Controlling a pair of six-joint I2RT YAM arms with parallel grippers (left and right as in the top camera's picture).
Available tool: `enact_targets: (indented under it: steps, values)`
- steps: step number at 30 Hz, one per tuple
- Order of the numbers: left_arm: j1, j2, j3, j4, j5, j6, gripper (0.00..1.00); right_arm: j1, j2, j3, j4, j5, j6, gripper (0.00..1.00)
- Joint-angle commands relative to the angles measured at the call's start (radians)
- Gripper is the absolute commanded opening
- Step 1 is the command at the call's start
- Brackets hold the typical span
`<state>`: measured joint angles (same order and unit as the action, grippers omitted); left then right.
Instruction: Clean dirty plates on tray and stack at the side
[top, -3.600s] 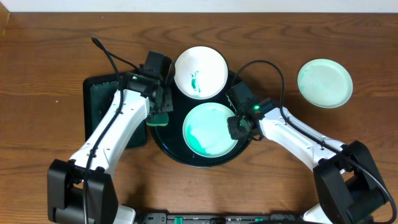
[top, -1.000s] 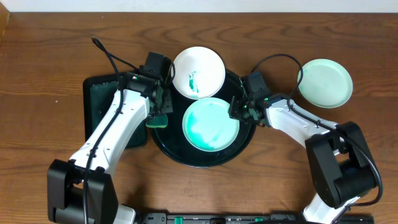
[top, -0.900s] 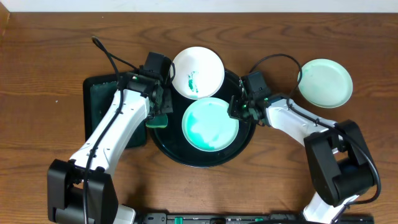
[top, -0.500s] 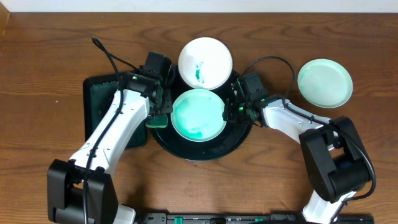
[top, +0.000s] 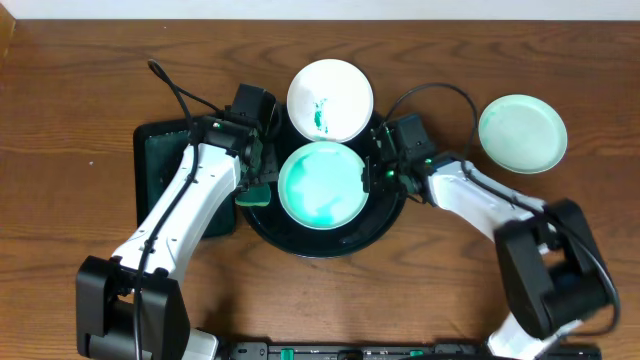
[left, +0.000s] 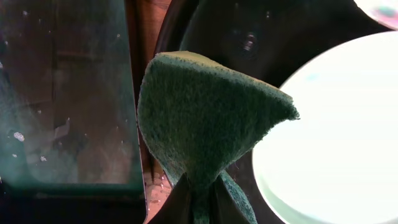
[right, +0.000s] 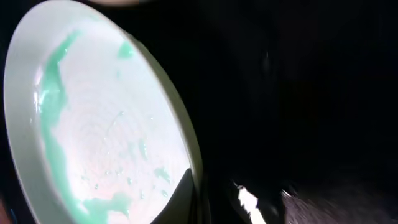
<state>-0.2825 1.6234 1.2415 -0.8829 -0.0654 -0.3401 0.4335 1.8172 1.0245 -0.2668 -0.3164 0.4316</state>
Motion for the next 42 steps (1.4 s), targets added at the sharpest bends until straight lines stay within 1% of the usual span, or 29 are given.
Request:
enact_targets:
  steps: [1, 4, 7, 11, 14, 21, 25, 29, 32, 37, 42]
  values:
    - [0.003, 0.007, 0.023, -0.002, 0.002, 0.006, 0.07, 0.021, -0.119, 0.002, -0.002, 0.064, -0.095, 0.02]
    - [0.003, 0.007, 0.023, -0.002, 0.001, 0.006, 0.07, 0.031, -0.188, 0.002, -0.021, 0.116, -0.145, 0.02]
    - [0.003, 0.007, 0.023, 0.000, 0.001, 0.005, 0.07, 0.045, -0.260, 0.002, -0.047, 0.227, -0.213, 0.01]
    - [0.003, 0.007, 0.023, 0.002, 0.001, 0.005, 0.07, 0.061, -0.342, 0.002, -0.090, 0.414, -0.261, 0.01]
    - [0.003, 0.007, 0.023, 0.002, 0.001, 0.006, 0.07, 0.070, -0.385, 0.002, -0.094, 0.484, -0.329, 0.01]
    - [0.003, 0.007, 0.023, 0.002, 0.001, 0.006, 0.07, 0.079, -0.431, 0.002, -0.097, 0.555, -0.431, 0.01]
    - [0.003, 0.007, 0.023, 0.002, 0.002, 0.006, 0.07, 0.099, -0.431, 0.002, -0.088, 0.630, -0.449, 0.01]
    - [0.003, 0.007, 0.023, 0.003, 0.001, 0.006, 0.08, 0.137, -0.431, 0.002, -0.070, 0.738, -0.502, 0.01]
    - [0.003, 0.007, 0.023, 0.005, 0.002, 0.006, 0.08, 0.177, -0.431, 0.002, -0.033, 0.859, -0.583, 0.01]
    - [0.003, 0.007, 0.023, 0.007, 0.001, 0.006, 0.07, 0.274, -0.431, 0.002, 0.055, 1.061, -0.760, 0.01]
    - [0.003, 0.007, 0.023, 0.009, 0.002, 0.006, 0.07, 0.377, -0.431, 0.002, 0.160, 1.263, -1.000, 0.01]
